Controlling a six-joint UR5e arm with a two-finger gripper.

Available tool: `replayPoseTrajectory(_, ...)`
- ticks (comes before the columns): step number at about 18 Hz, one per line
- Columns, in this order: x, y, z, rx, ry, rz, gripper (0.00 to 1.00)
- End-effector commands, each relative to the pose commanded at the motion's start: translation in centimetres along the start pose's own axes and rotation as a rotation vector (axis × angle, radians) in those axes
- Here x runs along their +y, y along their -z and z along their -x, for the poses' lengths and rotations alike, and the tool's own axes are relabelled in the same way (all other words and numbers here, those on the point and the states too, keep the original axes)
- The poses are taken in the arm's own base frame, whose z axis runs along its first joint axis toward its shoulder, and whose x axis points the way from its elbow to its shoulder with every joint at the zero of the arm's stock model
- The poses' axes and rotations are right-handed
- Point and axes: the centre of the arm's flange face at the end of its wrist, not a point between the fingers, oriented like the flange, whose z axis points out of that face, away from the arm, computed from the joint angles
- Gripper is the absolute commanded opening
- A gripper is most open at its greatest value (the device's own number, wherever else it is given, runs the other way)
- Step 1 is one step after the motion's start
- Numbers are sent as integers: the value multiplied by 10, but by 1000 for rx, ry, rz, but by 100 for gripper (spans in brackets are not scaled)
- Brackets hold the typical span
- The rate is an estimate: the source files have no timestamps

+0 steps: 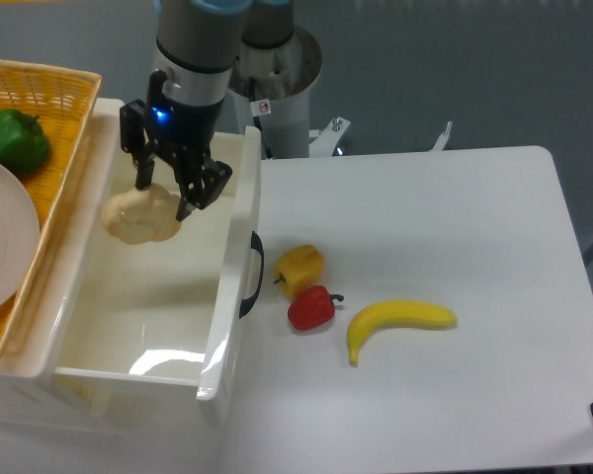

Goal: Place the round bread in the upper white drawer

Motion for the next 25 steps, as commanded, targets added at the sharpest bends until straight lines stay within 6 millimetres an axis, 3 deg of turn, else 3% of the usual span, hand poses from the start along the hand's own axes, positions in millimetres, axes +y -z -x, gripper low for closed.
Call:
replayPoseTrajectory(6, 2, -1, 5, -27, 16, 26, 100)
replayPoseTrajectory(9, 8, 7, 21, -52, 28, 14, 100)
replayPoseTrajectory(12, 26, 29, 60, -137, 73, -43, 100)
replayPoseTrajectory(17, 73, 61, 126, -239, 134, -83, 100)
replayPoseTrajectory(21, 119, 48, 191, -231, 115, -40, 100)
replayPoseTrajectory(25, 164, 24, 234, -251, 79, 143, 100)
